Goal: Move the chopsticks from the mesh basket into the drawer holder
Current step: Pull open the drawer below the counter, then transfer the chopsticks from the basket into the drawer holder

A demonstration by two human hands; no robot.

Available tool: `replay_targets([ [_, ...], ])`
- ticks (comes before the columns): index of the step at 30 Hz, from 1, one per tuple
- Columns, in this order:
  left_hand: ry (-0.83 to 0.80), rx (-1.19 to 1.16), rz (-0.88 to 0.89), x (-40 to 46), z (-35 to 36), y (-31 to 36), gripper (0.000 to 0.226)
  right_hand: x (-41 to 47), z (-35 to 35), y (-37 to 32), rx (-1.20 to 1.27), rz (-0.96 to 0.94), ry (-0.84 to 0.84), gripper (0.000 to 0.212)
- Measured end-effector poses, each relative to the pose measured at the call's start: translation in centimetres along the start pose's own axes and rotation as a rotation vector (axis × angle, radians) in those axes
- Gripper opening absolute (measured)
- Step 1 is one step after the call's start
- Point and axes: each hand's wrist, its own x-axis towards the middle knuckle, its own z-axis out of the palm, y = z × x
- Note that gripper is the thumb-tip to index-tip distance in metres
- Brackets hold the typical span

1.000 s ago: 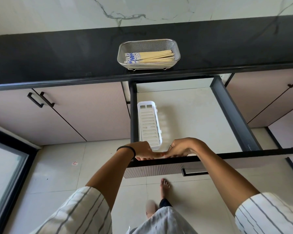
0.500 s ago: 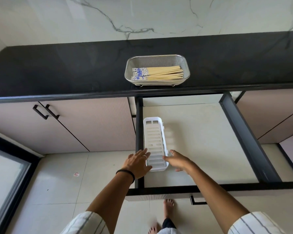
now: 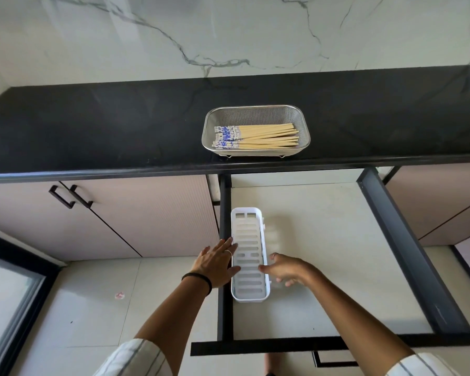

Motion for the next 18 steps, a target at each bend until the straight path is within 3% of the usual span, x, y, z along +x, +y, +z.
replay_targets([
  [5, 0.248, -0.056, 0.001, 2.0, -3.9, -0.6, 0.066, -0.1, -5.5, -3.5, -0.229, -0.192, 0.166, 0.054],
  [11, 0.550, -0.136, -0.056, 4.6, -9.9, -1.1, 0.064, -3.5, -13.5, -9.5, 0.019, -0.621, 0.345, 0.012],
  [14, 0.668, -0.121, -0.097, 6.1, -12.6, -1.3, 0.063, -4.0, -17.1, -12.3, 0.009, -0.752, 0.538, 0.020],
  [18, 0.669, -0.161, -0.177, 8.2, -15.4, -1.8, 0.069, -2.1, -21.1, -14.1, -0.071, -0.687, 0.644, 0.025],
])
